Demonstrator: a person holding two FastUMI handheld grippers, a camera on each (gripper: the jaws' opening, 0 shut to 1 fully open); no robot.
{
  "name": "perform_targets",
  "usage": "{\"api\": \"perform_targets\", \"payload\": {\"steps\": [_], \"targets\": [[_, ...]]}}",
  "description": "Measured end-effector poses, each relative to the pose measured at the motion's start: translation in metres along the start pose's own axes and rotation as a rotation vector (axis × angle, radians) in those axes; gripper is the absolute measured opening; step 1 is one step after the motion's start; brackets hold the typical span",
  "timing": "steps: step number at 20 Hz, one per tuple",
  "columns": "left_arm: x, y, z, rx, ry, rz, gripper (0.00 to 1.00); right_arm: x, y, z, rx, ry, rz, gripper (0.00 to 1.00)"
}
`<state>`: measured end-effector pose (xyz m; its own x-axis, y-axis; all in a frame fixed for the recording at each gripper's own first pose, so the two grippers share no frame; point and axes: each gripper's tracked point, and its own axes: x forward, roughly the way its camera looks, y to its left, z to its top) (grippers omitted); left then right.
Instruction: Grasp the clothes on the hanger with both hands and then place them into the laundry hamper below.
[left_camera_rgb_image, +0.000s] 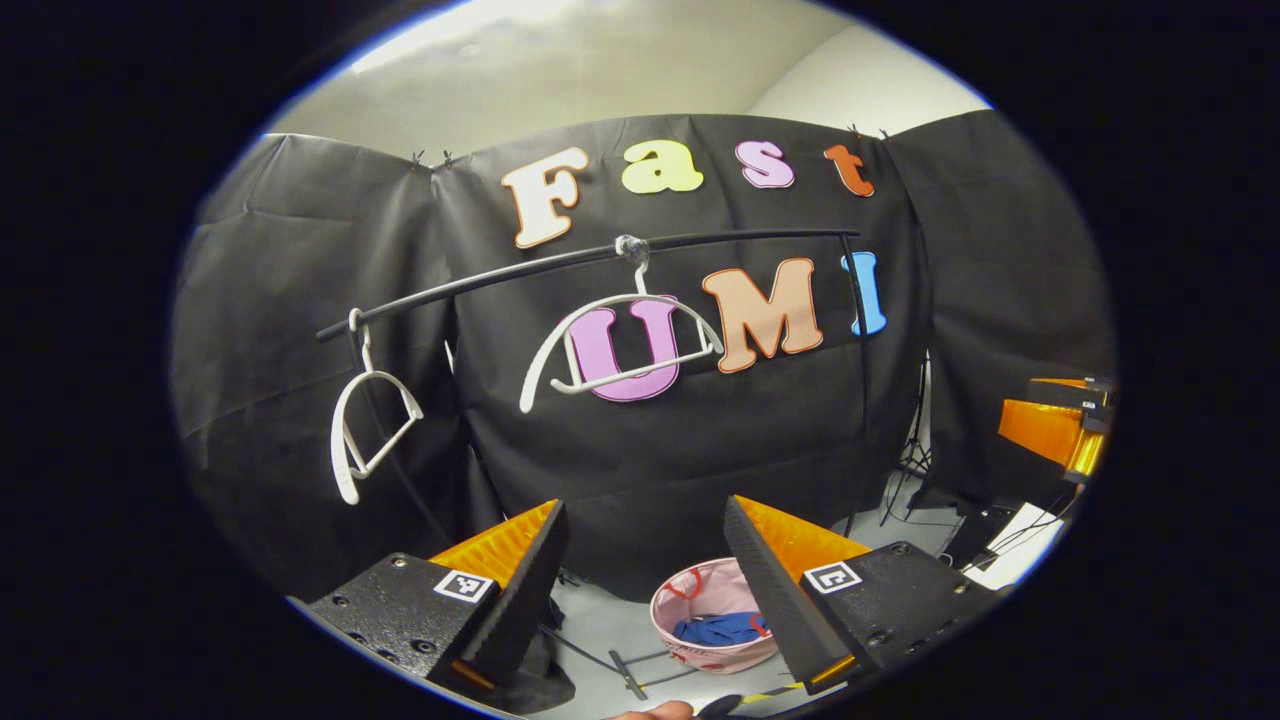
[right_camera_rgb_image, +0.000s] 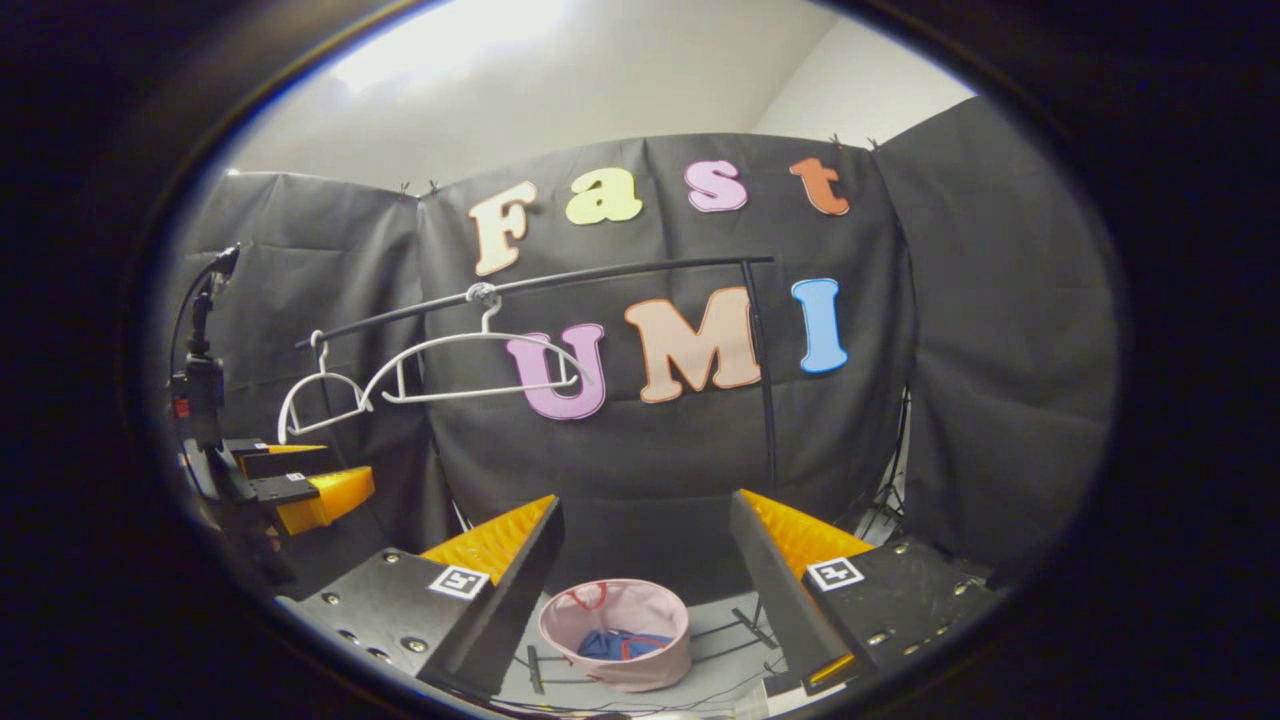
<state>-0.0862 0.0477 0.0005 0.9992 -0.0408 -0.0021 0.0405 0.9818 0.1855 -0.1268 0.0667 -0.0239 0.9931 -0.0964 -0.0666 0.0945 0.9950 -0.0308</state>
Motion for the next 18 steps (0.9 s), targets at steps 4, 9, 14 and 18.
{"api": "perform_targets", "payload": {"steps": [4,9,14,18], "targets": [[0.02,-0.019,0.01,0.01,-0.005,-0.033,1.0,0.013,-0.011,0.007,0.015,-0.01,-0.005,1.0],[0.051,-0.041,0.033,0.007,-0.076,-0.058,1.0,0.033,-0.031,0.019,-0.011,-0.03,-0.015,1.0],[0.073,-0.062,0.039,0.012,-0.075,-0.076,1.0,0.067,-0.063,0.013,-0.04,-0.021,-0.032,0.99],[0.088,-0.081,0.036,0.045,-0.042,-0.089,0.97,0.083,-0.069,0.016,-0.018,-0.029,-0.02,1.0]]}}
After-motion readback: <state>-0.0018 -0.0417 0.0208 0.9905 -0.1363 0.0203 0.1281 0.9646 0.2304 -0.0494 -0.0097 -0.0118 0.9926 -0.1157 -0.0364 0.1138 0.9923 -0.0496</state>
